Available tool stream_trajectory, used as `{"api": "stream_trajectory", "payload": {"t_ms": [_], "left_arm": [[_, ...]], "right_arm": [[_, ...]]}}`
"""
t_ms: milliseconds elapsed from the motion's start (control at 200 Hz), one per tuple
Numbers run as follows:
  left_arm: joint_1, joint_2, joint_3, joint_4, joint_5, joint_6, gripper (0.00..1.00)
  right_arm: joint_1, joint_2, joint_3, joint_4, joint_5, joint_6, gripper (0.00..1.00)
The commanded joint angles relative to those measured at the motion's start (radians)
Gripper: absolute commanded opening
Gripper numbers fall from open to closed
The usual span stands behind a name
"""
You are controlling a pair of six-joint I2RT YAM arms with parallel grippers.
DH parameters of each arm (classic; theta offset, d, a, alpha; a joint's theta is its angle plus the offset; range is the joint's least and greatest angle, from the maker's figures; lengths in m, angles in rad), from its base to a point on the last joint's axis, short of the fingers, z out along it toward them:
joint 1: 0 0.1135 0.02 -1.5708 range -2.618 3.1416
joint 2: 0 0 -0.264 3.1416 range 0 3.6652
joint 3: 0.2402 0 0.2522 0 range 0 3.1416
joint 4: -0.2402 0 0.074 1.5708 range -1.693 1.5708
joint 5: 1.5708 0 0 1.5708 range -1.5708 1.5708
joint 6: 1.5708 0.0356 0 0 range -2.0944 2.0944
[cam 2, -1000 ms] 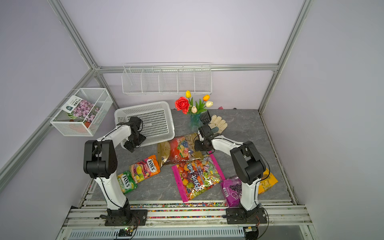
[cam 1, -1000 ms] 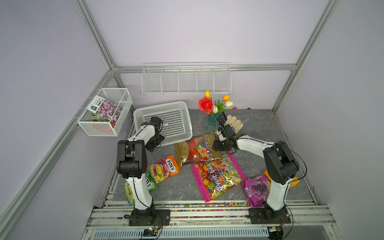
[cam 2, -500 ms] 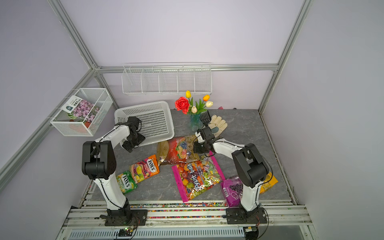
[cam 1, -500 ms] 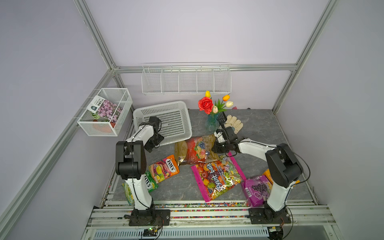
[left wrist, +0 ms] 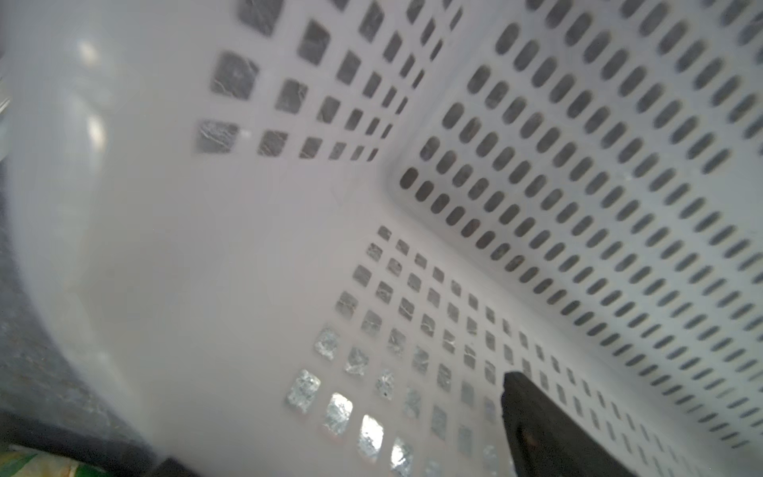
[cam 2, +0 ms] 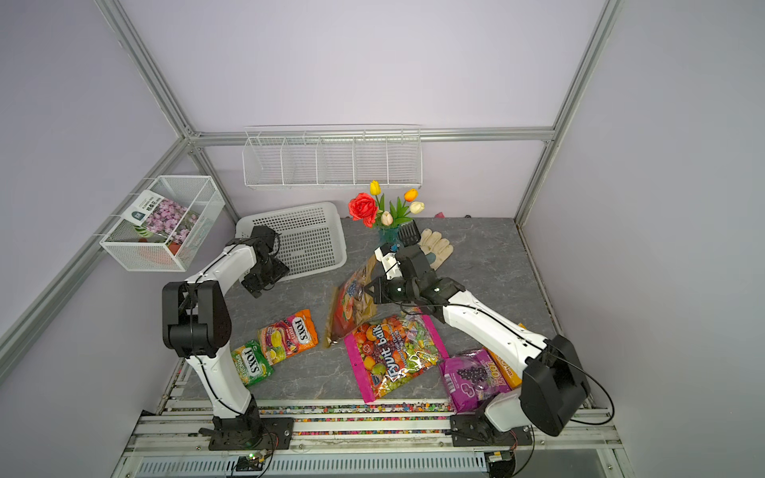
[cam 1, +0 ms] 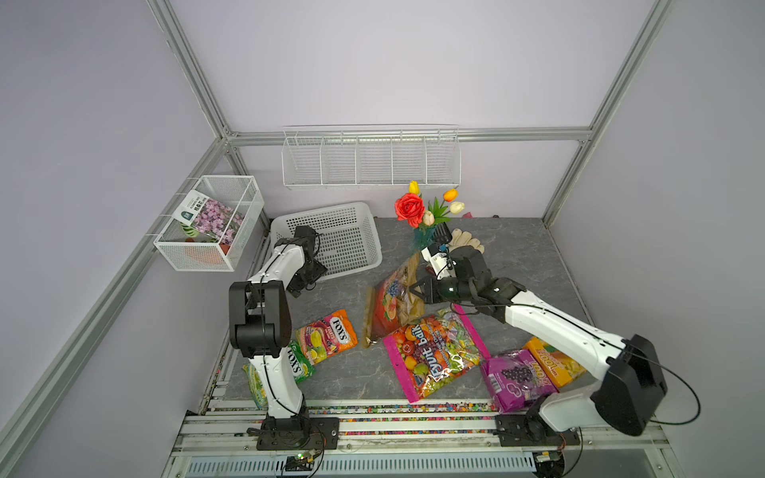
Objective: Put the candies in the basket
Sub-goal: Pick up the candy at the center of the board.
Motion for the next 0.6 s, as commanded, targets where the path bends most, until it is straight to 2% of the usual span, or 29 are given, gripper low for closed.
{"api": "stream_trajectory", "payload": {"t_ms": [0, 170, 350, 460, 595], "left_arm": [[-0.002, 0.048, 0.051, -0.061, 0.034, 0.095, 0.88], [-0.012, 0.066, 0.077, -0.077, 0.041, 0.119, 0.88], [-0.025, 0.053, 0.082, -0.077, 0.029, 0.137, 0.88], [-0.043, 0.056, 0.089, -0.065, 0.069, 0.205, 0.83], [-0.08, 0.071, 0.114, -0.111, 0.037, 0.229, 0.73]], "right_arm": [[0.004, -0.098, 0.049, 0.013, 0.046, 0.008, 0.0], [0.013, -0.164, 0.107, -0.073, 0.129, -0.028, 0.0], [0.026, -0.248, 0.12, -0.086, 0.213, -0.049, 0.0], [0.028, -0.292, 0.099, -0.089, 0.306, -0.087, 0.0], [0.028, -0.323, 0.1, -0.1, 0.339, -0.11, 0.0]]}}
